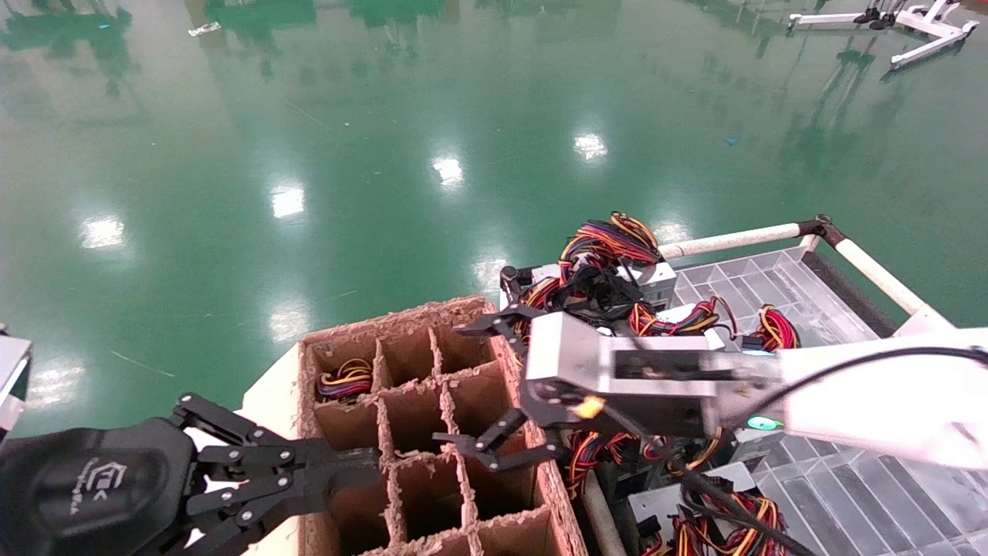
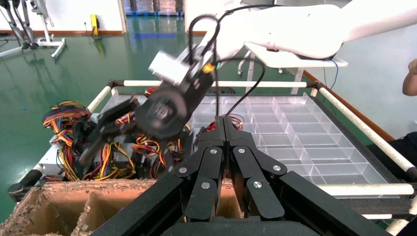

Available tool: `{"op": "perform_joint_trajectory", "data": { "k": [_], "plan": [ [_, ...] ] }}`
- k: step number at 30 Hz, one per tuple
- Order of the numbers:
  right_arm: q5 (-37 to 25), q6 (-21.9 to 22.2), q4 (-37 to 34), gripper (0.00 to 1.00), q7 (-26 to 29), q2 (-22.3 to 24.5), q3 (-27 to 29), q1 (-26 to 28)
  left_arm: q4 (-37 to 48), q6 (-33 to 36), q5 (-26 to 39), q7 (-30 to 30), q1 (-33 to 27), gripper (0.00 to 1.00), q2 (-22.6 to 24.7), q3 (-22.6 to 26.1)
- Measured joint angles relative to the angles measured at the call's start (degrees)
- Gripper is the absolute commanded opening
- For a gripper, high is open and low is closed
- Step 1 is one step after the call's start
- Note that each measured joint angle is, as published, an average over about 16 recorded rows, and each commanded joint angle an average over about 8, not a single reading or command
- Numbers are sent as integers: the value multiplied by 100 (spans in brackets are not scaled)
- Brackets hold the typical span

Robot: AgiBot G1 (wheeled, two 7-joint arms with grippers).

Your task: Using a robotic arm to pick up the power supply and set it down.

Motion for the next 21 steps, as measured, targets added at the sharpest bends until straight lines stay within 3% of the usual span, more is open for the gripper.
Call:
{"op": "perform_joint_trajectory", "data": {
  "k": [3,5,10,13,21],
  "plan": [
    [-208,175,-379,100,-327,-324,-104,191,0,0,0,0,0,2,0,0],
    [-334,310,-626,100,-550,-540,-165,310,0,0,0,0,0,13,0,0],
    [-607,658,-1170,100,-1073,-1020,-323,568,0,0,0,0,0,74,0,0],
    [-719,863,-1397,100,-1324,-1241,-449,685,0,0,0,0,0,99,0,1],
    [-744,1355,-1509,100,-1552,-1551,-1004,862,0,0,-1,0,0,100,0,1]
  ]
}}
